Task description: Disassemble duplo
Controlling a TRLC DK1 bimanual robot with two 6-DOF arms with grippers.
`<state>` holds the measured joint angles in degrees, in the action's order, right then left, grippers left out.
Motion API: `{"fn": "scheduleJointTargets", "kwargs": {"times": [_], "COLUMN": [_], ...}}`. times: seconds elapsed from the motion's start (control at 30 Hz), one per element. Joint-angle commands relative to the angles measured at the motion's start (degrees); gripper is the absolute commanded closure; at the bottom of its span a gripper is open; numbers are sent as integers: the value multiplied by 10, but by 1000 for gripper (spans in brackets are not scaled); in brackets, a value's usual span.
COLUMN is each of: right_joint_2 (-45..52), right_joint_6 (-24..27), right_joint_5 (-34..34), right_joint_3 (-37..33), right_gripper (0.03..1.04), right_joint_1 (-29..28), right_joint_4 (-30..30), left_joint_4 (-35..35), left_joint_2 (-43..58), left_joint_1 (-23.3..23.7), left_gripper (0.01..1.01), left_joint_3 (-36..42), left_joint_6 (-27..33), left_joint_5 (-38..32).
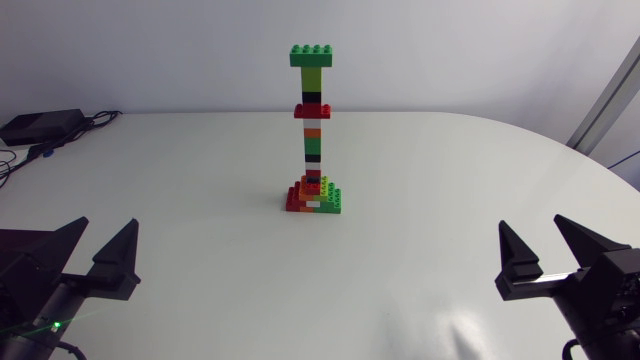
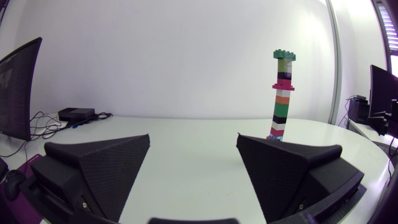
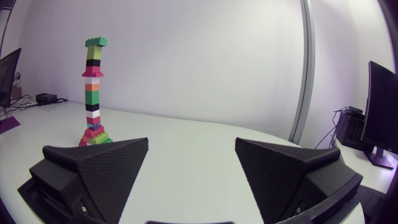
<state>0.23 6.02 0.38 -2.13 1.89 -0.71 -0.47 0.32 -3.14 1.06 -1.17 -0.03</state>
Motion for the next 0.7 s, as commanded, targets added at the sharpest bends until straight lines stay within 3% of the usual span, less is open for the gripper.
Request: {"fn": "scheduleJointTargets", "kwargs": {"times": [0.0,0.67], "right_joint_2": [-4,-5], "right_joint_6": [2,17], "right_joint_5": [4,-6], "right_joint_3": [21,21], "right_gripper": [61,61], "right_joint_1": [0,8], "right_joint_4": [8,10], "left_joint_4": [-1,-1], "left_joint_2": [-9,-10], "left_joint_1": [-5,-11], "left_gripper": [46,48], "left_joint_3": [-10,-10], "left_joint_6": [-9,-13], "left_joint_5": [-1,-1]}}
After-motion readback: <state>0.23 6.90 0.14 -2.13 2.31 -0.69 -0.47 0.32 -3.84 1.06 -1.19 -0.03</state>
